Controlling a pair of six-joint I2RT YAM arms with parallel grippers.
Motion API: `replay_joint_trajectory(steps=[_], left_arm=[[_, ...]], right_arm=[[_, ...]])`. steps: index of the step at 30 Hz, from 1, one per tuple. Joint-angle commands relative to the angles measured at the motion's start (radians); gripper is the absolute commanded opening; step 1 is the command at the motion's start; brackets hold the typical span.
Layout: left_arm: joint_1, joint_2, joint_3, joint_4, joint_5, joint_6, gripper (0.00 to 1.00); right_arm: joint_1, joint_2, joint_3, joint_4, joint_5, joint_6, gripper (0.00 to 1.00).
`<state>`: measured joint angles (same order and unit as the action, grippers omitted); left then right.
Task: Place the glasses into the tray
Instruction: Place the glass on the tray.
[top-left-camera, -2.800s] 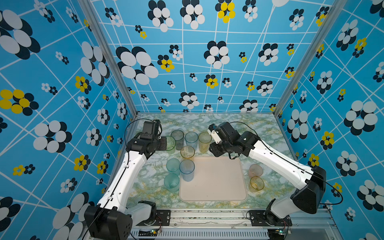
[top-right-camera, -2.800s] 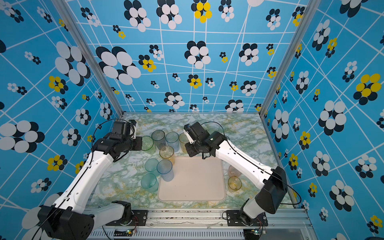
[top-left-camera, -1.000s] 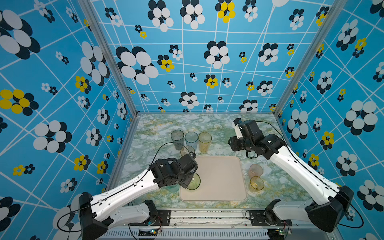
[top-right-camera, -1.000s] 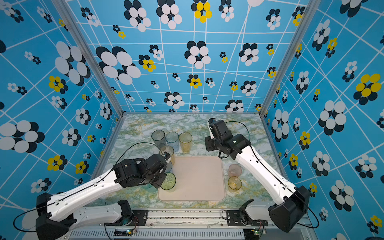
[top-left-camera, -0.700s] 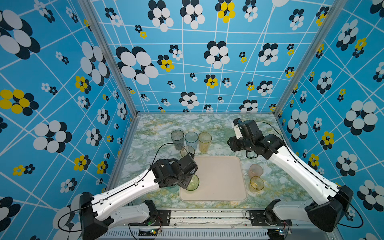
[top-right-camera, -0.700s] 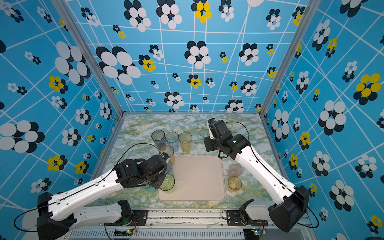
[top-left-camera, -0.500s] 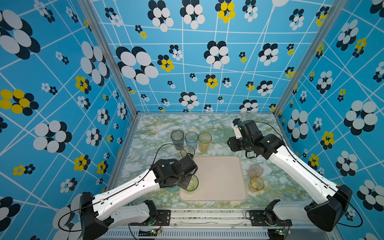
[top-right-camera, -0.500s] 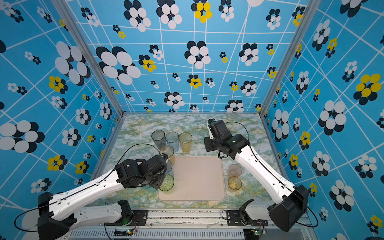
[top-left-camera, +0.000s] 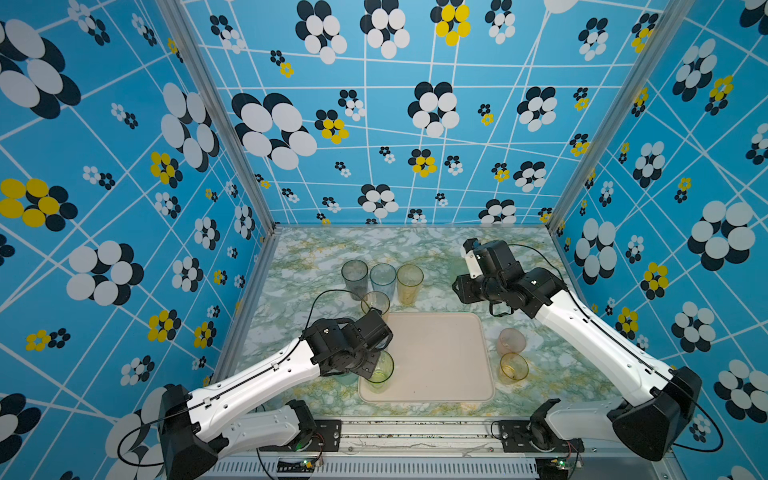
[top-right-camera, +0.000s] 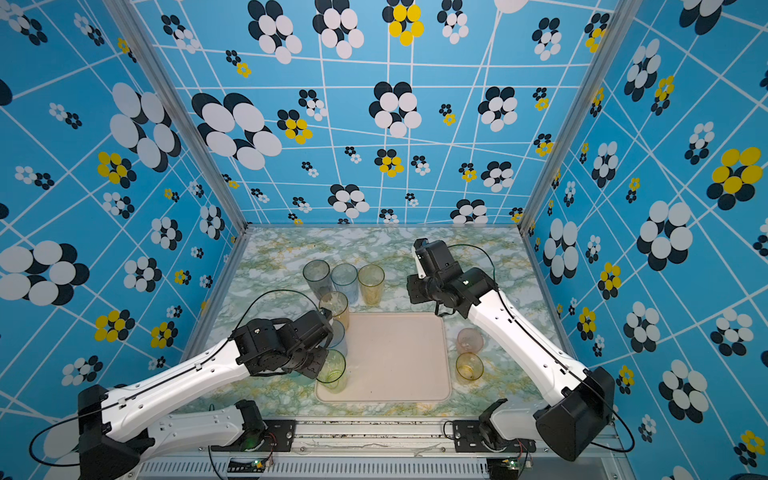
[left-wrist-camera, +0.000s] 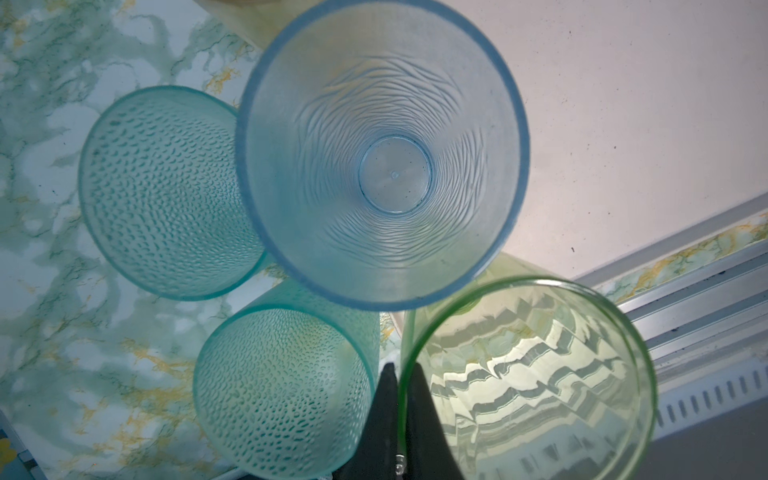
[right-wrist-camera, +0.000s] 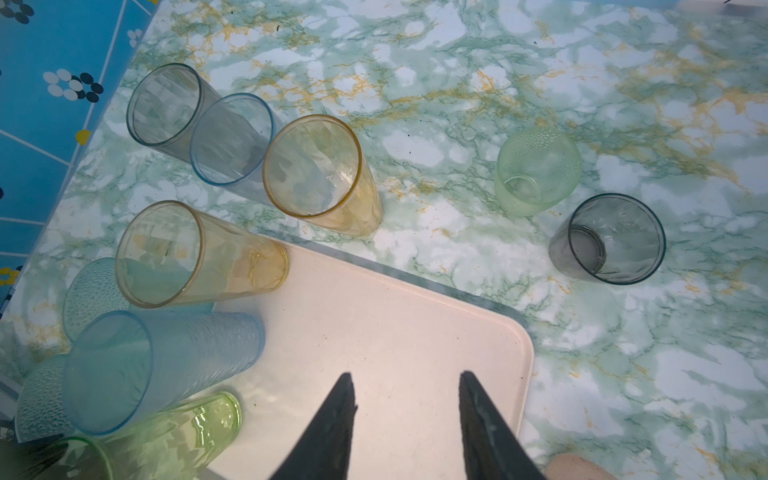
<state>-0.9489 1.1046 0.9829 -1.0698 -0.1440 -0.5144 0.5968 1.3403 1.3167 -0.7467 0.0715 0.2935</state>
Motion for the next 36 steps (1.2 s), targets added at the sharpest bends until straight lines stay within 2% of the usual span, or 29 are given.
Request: replay_joint_trajectory(steps=[1, 6, 13, 23, 28, 32, 36], left_arm=[[0.008, 0.000, -0.023, -0.021, 0.023, -0.015, 0.09], [0.010, -0.012, -0.018, -0.035, 0.021, -0.017, 0.13], [0.012, -0.019, -0.007, -0.039, 0.017, -0.016, 0.29], [0.035, -0.120, 0.109, -0.061, 0.033, 0.043, 0.32], [0.139, -0.209, 0.197, -0.018, 0.030, 0.118, 0.29], [0.270, -0.256, 0.204, 0.122, -0.012, 0.206, 0.26], [0.384, -0.233, 0.170, 0.283, -0.104, 0.286, 0.27]], right_arm=[[-0.003, 0.011, -0.018, 0.016, -0.012, 0.009, 0.44], [-0.004, 0.017, -0.013, 0.018, -0.019, 0.010, 0.44], [-0.004, 0.029, -0.005, 0.016, -0.025, 0.009, 0.45], [-0.004, 0.055, 0.011, -0.007, -0.019, -0.004, 0.45], [-0.004, 0.072, 0.036, -0.019, -0.019, -0.018, 0.46], [-0.003, 0.103, 0.077, -0.043, -0.022, -0.035, 0.46], [-0.004, 0.149, 0.134, -0.069, -0.022, -0.051, 0.46]])
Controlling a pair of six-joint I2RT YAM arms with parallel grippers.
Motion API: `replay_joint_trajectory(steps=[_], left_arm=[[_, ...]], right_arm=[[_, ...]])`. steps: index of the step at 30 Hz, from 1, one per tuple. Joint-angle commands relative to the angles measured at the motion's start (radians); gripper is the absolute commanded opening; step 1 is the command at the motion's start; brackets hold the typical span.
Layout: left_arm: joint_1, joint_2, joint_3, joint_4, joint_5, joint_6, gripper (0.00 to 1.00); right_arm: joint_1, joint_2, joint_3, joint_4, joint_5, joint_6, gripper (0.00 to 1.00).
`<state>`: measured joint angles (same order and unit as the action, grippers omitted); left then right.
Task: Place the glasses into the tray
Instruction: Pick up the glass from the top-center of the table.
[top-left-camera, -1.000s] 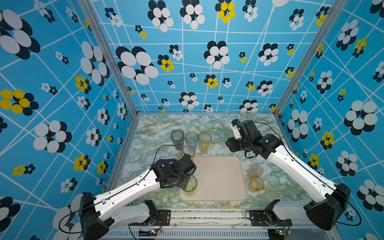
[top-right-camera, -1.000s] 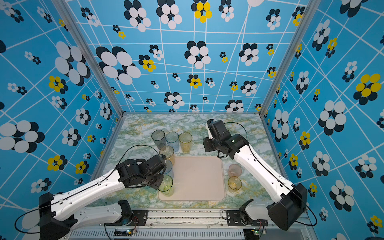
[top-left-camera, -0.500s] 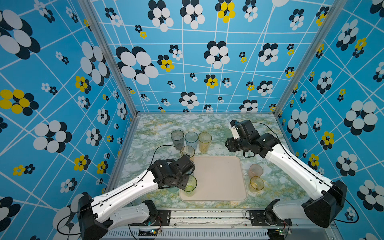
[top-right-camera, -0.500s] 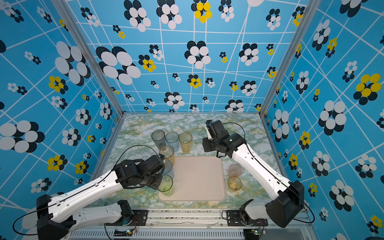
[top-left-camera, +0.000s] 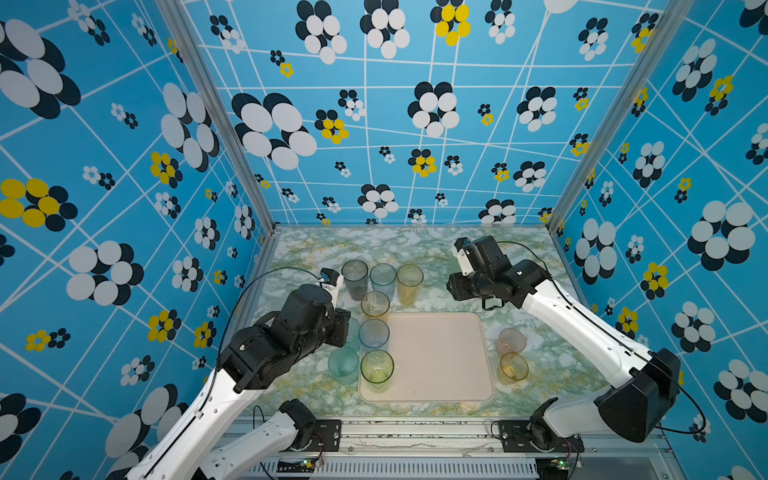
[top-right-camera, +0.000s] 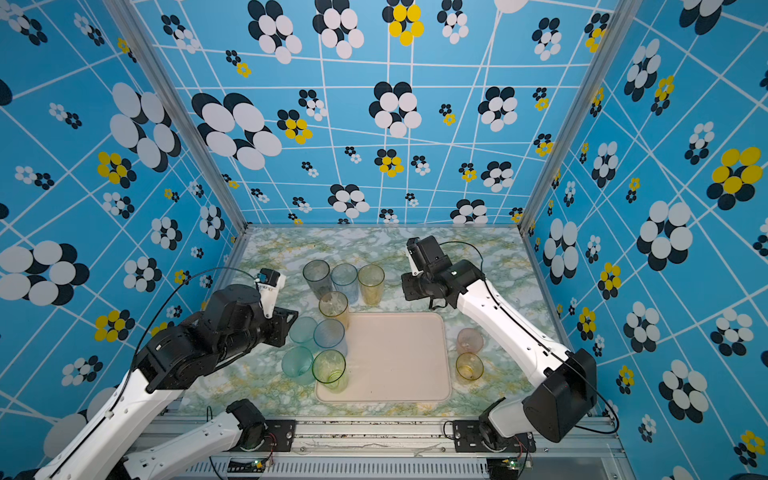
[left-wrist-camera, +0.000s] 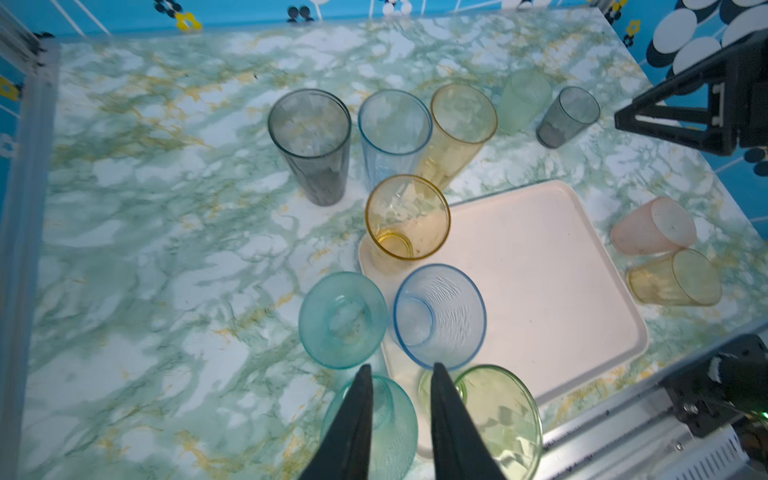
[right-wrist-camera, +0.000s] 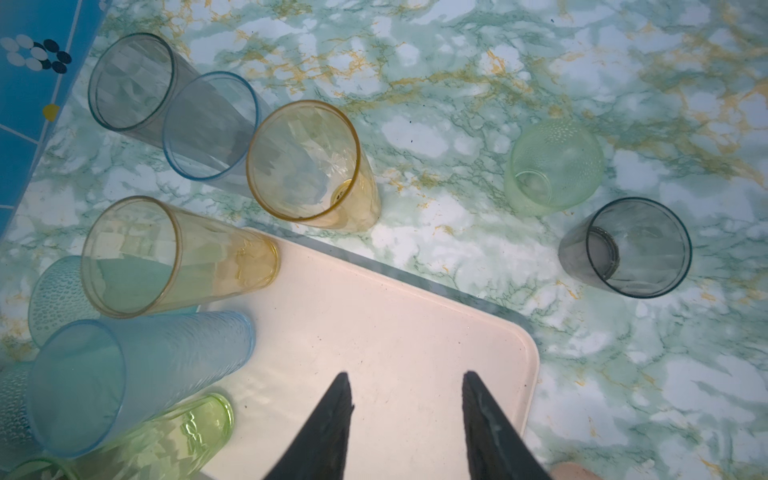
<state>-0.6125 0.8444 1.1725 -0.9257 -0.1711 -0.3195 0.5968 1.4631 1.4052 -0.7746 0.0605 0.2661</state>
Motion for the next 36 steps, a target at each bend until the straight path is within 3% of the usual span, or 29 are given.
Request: replay_joint_trajectory(steps=[1, 5, 10, 16, 36], left_arm=[[0.075, 0.042, -0.032, 0.178, -0.090, 0.111, 0.27], [0.189, 0.103, -0.080, 0.332, -0.055, 0.140, 0.27], [0.318, 0.190, -0.154, 0.494, 0.114, 0.070, 0.28], [0.327, 0.261, -0.220, 0.530, 0.149, 0.058, 0.30], [0.411, 0.237, -0.269, 0.531, 0.186, 0.087, 0.33]], right_arm=[[-0.004, 0.039, 0.060, -0.041, -0.012, -0.027, 0.46], [-0.004, 0.096, 0.115, -0.043, -0.018, -0.039, 0.46], [-0.005, 0.195, 0.188, -0.048, -0.042, -0.044, 0.46], [-0.013, 0.308, 0.312, -0.077, -0.062, -0.048, 0.46], [-0.020, 0.549, 0.556, -0.198, -0.062, -0.069, 0.35]])
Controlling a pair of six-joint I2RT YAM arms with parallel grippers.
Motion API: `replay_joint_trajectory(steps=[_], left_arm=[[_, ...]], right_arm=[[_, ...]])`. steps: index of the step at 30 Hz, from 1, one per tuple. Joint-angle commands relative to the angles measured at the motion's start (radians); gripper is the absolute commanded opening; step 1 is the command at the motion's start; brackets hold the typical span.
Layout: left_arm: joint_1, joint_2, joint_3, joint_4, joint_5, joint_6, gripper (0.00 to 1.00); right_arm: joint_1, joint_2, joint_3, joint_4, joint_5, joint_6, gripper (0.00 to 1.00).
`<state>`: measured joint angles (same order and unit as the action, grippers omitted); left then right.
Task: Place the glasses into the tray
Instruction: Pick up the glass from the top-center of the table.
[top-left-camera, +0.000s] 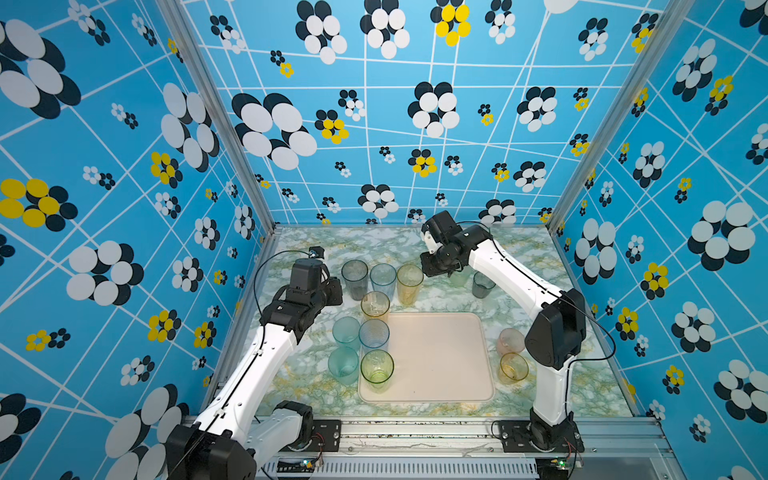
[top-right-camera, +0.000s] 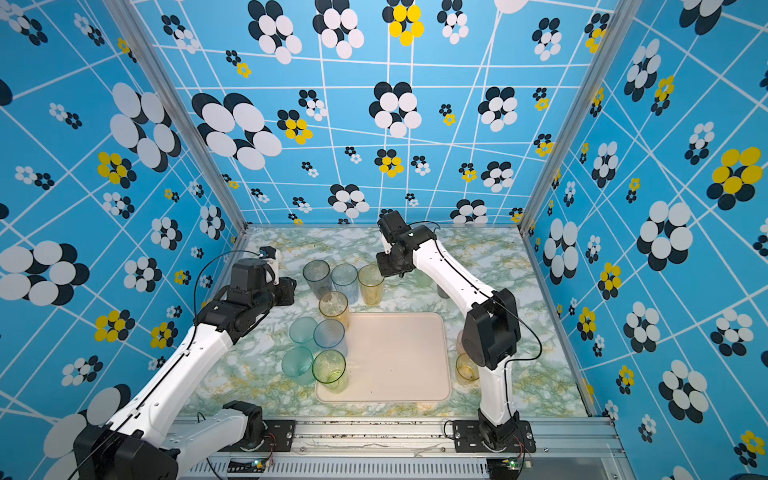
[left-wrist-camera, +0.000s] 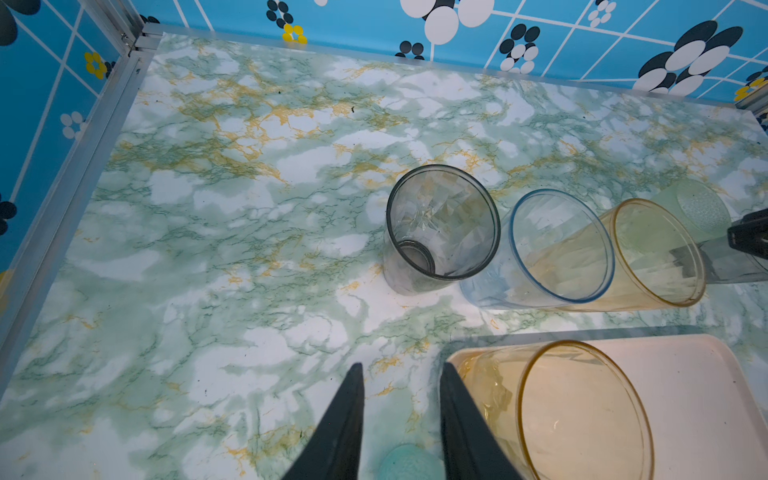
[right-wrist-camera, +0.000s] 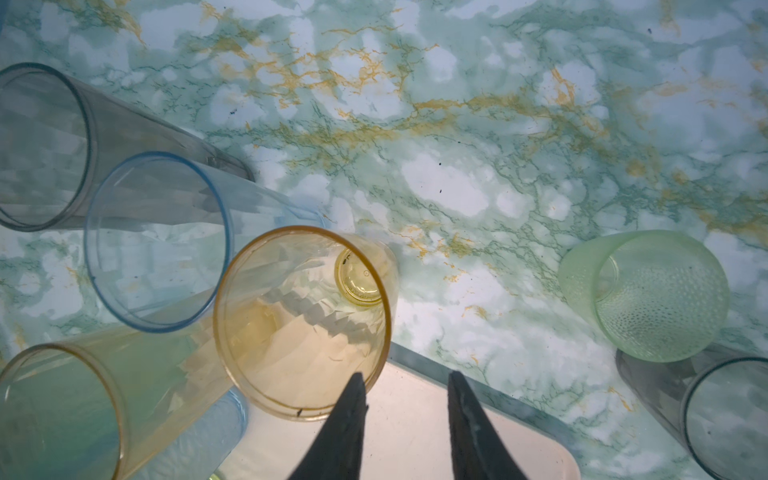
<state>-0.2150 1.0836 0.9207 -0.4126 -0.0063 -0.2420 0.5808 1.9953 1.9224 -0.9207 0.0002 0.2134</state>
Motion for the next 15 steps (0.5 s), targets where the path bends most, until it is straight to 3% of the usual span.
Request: replay_joint_trajectory(steps=[1, 15], left_arm=[[0.014, -0.001, -0.017, 0.020, 0.024, 0.007, 0.33], [0.021, 0.016, -0.019, 0.026, 0.035, 0.009, 0.33]], right_arm=[[-0.004, 0.023, 0.044, -0.052, -0.002, -0.017, 0.35], [-0.006, 0.069, 0.079, -0.061, -0.017, -0.020, 0.30]])
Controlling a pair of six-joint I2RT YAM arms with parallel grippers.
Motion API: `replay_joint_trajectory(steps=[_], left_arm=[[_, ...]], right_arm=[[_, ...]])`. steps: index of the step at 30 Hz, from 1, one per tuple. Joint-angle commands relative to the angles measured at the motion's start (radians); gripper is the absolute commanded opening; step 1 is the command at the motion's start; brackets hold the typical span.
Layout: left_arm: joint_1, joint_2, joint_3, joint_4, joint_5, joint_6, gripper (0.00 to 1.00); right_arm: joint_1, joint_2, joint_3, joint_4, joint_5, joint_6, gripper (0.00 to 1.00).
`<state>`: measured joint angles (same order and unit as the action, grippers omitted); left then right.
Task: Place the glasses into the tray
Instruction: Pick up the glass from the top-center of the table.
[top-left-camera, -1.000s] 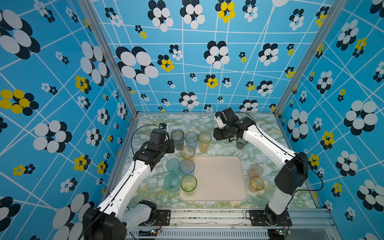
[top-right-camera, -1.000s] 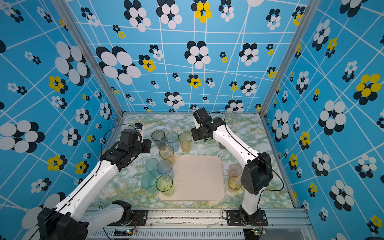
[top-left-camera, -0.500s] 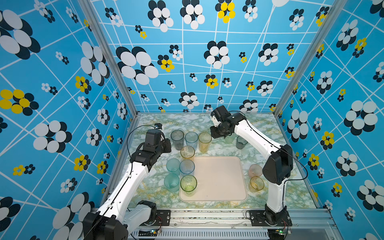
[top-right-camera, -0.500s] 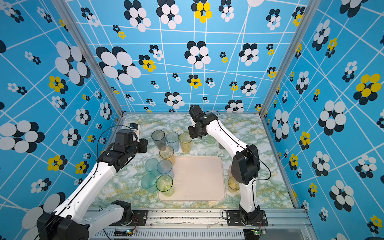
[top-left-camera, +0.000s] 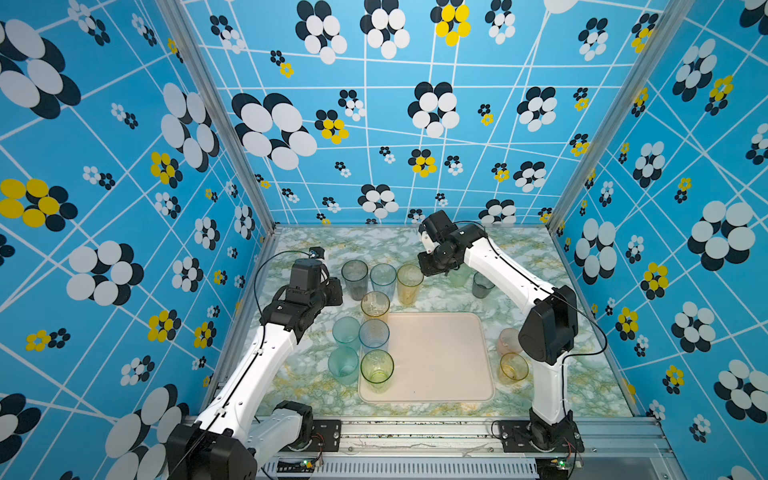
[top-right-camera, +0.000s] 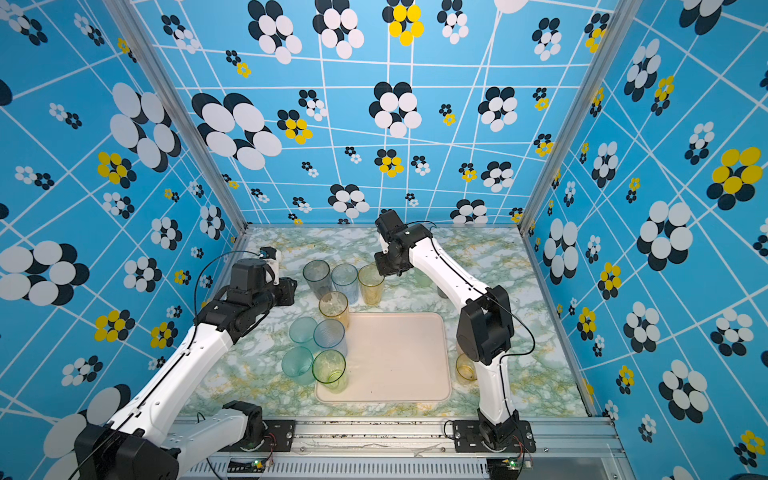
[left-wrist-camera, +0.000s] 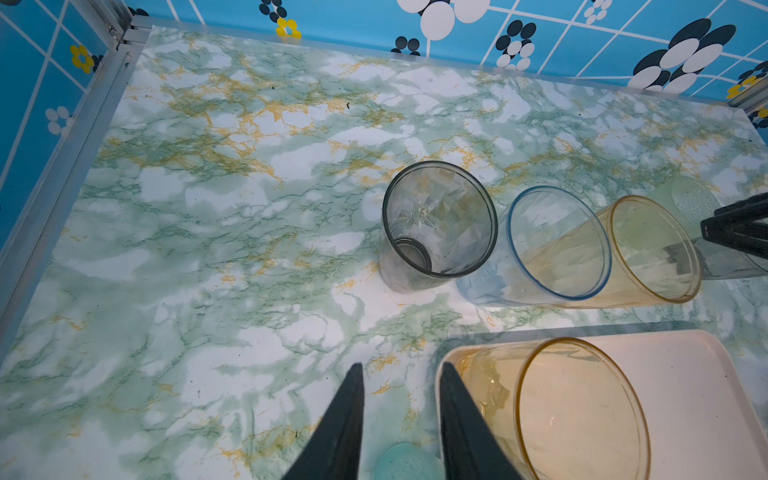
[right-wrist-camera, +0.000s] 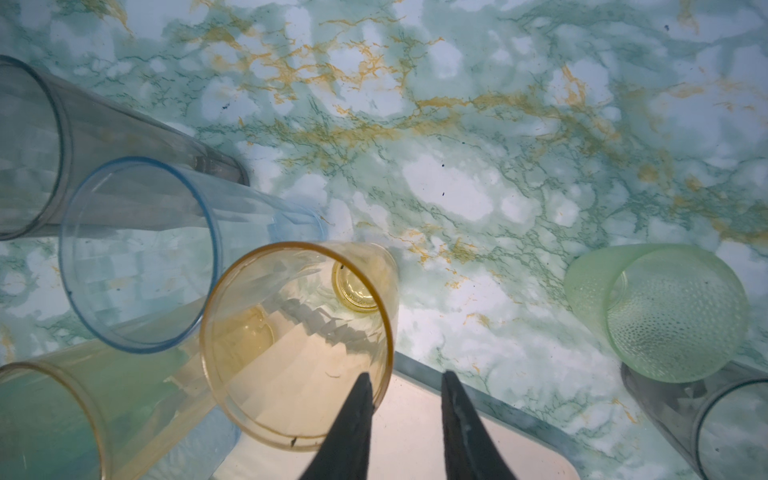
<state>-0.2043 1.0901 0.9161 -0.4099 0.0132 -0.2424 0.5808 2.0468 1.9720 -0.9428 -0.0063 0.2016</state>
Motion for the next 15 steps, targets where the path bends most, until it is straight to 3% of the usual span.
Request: replay_joint_trajectory(steps=[1, 15], left_arm=[[0.011, 0.012, -0.014, 0.022, 0.016, 0.011, 0.33], [0.020, 0.019, -0.014, 0.025, 0.025, 0.017, 0.33]], right_arm=[[-0.008, 0.020, 0.034, -0.040, -0.012, -0.008, 0.30], [-0.007, 0.057, 0.073, -0.059, -0.037, -0.010, 0.26]])
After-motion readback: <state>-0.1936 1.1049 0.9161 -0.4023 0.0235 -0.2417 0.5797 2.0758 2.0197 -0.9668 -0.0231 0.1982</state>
